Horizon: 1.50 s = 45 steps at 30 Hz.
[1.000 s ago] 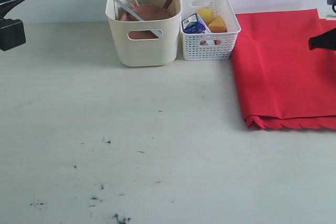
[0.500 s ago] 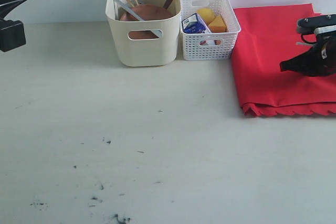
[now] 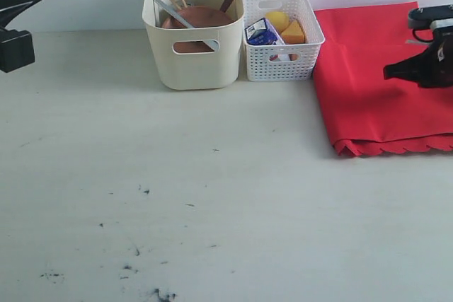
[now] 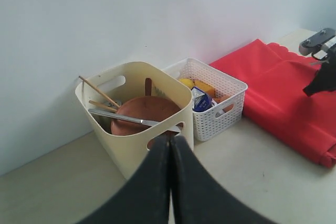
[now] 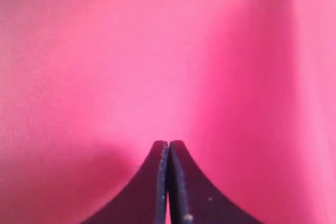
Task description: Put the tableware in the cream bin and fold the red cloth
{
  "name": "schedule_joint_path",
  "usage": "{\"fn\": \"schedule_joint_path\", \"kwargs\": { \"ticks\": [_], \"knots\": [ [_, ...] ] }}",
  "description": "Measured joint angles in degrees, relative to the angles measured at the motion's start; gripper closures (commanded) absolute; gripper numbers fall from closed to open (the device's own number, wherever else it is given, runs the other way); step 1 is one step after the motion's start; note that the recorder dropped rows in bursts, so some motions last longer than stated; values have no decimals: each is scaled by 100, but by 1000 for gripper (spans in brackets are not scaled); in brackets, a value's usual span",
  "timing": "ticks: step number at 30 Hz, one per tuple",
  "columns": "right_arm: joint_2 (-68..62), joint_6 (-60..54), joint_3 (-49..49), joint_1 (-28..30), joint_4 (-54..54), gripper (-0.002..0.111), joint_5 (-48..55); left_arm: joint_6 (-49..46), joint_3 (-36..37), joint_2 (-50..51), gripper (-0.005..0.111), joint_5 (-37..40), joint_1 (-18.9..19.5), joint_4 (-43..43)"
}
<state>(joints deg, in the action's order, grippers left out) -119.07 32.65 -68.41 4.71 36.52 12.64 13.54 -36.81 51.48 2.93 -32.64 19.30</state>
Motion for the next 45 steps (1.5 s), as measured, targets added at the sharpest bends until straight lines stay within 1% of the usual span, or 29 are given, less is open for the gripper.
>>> {"fn": "schedule_joint_path", "kwargs": {
  "ticks": [3,5,9,12,15,17,20,22,34,37,40,41,45],
  "knots": [
    [544,0,90,0,-76,108,236,0,0,0,105,167,0,0],
    [1204,11,460,0,-143,108,31,10,55,0,105,301,0,0],
    [2235,83,1129,0,-299,108,-701,161,348,-84,105,226,0,0],
    [3183,272,1769,0,-360,108,-1411,371,776,-420,105,-149,0,0],
    [4147,686,2457,0,-543,108,-2113,533,1239,-1058,105,-619,0,-11],
    [4551,1053,2624,0,-595,108,-2197,560,1444,-1549,105,-739,0,-11],
    [4854,1245,2661,0,-615,108,-2257,560,1566,-2122,105,-752,0,25],
    [4893,1254,2661,0,-615,108,-2266,560,1580,-2294,105,-752,0,25],
    [4914,1275,2661,0,-626,108,-2269,514,1611,-2446,105,-736,44,141],
    [4914,1275,2661,0,-637,108,-2269,498,1802,-2869,105,-775,396,156],
    [4914,1275,2661,0,-637,108,-2269,498,2147,-3578,105,-801,1057,156],
    [4914,1275,2661,0,-637,108,-2269,498,2284,-3849,105,-801,1421,156],
    [4914,1275,2661,0,-637,108,-2269,498,2686,-4722,105,-801,2574,156]
  ]
}}
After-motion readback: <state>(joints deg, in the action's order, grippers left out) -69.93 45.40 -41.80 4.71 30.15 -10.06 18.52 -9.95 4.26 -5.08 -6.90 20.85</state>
